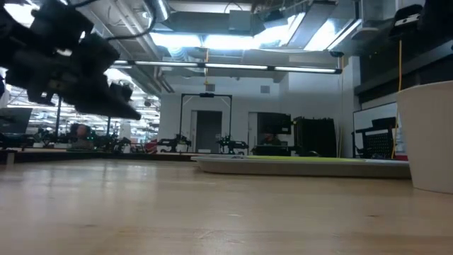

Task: Pick and place plate/cup/fork/spoon on tray
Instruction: Put the white cup on the light blue tray to the right of the green plate

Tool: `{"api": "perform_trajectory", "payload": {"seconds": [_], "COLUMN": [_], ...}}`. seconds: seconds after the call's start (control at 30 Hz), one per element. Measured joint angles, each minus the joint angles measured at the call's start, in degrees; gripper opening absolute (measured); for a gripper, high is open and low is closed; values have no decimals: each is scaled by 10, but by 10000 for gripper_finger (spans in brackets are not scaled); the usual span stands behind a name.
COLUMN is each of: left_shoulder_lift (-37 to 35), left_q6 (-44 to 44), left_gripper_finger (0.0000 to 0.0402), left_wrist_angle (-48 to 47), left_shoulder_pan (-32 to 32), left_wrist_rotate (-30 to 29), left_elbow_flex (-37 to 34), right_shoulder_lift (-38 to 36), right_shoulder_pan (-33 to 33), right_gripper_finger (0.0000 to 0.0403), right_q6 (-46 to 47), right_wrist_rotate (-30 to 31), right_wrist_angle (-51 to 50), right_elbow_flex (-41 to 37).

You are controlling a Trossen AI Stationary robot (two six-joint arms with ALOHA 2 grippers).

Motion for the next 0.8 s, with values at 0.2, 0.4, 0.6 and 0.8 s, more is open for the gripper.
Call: {"api": "perform_trajectory", "payload": {"seconds": [0.2,0.4,0.6,0.8], "left_shoulder_lift": [-44,-110,-198,-279], "left_q6": [-48,3,-25,-20], "left_gripper_finger": [0,0,0,0], "left_wrist_angle": [-20,-96,-239,-316], "left_shoulder_pan": [17,20,43,60], "left_wrist_rotate": [1,-27,-29,-15], "left_elbow_flex": [-48,-48,-48,-48], "right_shoulder_lift": [0,0,0,0], "right_shoulder_pan": [0,0,0,0], "right_gripper_finger": [51,51,51,51], "right_q6": [0,-4,-3,-4], "right_wrist_rotate": [0,7,24,24], "right_wrist_angle": [0,-6,-16,-16], "right_elbow_flex": [0,0,0,0]}}
